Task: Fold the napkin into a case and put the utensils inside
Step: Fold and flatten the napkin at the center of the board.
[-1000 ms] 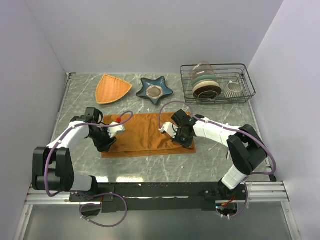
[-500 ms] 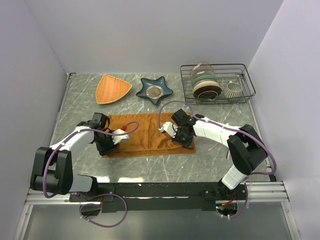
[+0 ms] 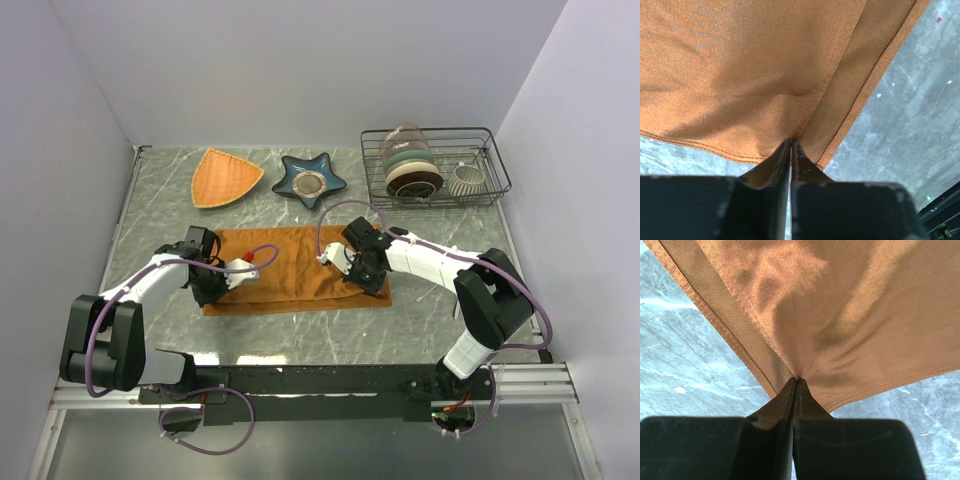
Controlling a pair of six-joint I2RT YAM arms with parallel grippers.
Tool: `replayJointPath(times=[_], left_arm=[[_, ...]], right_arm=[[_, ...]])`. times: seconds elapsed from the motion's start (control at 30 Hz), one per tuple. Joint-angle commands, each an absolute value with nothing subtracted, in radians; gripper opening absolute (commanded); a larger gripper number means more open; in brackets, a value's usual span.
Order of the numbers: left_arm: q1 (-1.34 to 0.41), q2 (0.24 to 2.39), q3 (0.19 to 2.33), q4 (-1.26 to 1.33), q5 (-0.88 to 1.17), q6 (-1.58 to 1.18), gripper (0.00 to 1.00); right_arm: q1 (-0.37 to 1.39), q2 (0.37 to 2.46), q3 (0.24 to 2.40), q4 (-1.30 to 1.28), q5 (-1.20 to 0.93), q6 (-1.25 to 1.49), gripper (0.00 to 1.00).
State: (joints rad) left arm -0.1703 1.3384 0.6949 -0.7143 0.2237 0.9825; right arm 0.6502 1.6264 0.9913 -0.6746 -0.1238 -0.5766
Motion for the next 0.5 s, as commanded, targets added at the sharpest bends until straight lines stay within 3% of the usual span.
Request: replayJointPath(times=[0.0,0.1,0.47], left_arm=[[-0.175,1.31,0.724,-0.723,0.253,1.0,0.07],[-0.175,1.305,0.721,-0.724,0.252,1.002,0.01],[-0.175,1.249,0.727,-0.822,0.298,1.038,0.01]], right_arm=[[0.644,1.638,1.042,-0.687,-0.123,-0.591,0.0],[0.641,1.637,1.045,-0.69,-0.124,-0.594,0.0],[0.64,1.597,1.031,-0.721,-0.15,-0.587,0.0]])
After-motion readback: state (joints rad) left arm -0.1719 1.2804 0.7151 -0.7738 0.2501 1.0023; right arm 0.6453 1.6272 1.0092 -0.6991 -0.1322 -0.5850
